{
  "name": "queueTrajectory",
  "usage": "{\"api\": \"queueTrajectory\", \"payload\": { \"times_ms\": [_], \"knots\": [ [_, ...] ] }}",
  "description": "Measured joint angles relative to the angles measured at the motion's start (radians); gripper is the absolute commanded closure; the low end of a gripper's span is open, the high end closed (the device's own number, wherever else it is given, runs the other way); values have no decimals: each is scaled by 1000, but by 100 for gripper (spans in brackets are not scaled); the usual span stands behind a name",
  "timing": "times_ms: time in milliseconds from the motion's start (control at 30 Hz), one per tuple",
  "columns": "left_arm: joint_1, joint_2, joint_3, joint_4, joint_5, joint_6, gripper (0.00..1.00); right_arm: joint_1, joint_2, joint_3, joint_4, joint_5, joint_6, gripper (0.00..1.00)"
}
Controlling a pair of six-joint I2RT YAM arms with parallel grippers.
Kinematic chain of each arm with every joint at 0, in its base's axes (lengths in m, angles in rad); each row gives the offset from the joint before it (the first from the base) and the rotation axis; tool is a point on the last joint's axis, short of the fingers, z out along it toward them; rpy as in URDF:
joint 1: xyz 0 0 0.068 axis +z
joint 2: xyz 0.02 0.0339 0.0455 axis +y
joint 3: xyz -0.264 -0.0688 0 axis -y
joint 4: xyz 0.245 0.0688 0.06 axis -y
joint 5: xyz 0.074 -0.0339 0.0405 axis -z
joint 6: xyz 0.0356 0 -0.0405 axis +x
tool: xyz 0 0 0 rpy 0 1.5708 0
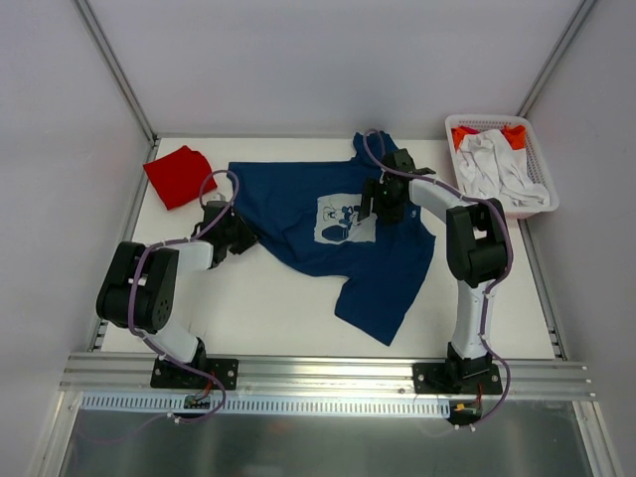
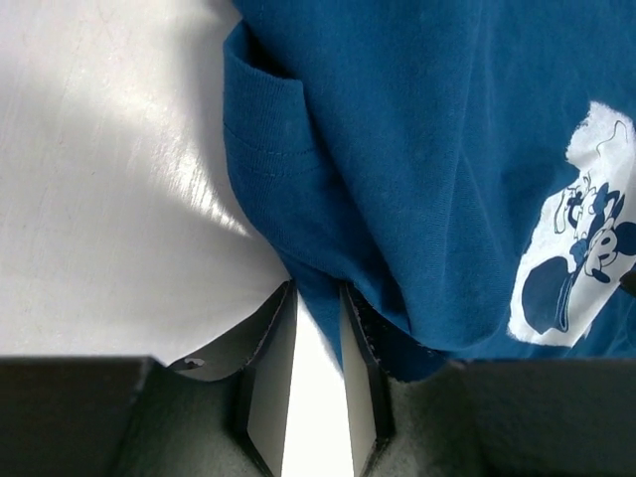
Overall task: Fold and stack the t-shirts
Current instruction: Flatten out the tshirt
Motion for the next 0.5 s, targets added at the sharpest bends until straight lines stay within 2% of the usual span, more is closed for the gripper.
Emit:
{"api": "queueTrajectory", "payload": {
  "times_ms": [133,500],
  "knots": [
    [0,17,13,-5,5,2,100,-3,4,5,4,-12,8,27],
    [0,16,12,-19,17,6,100,-14,6,7,3,-24,18,27]
  ]
}}
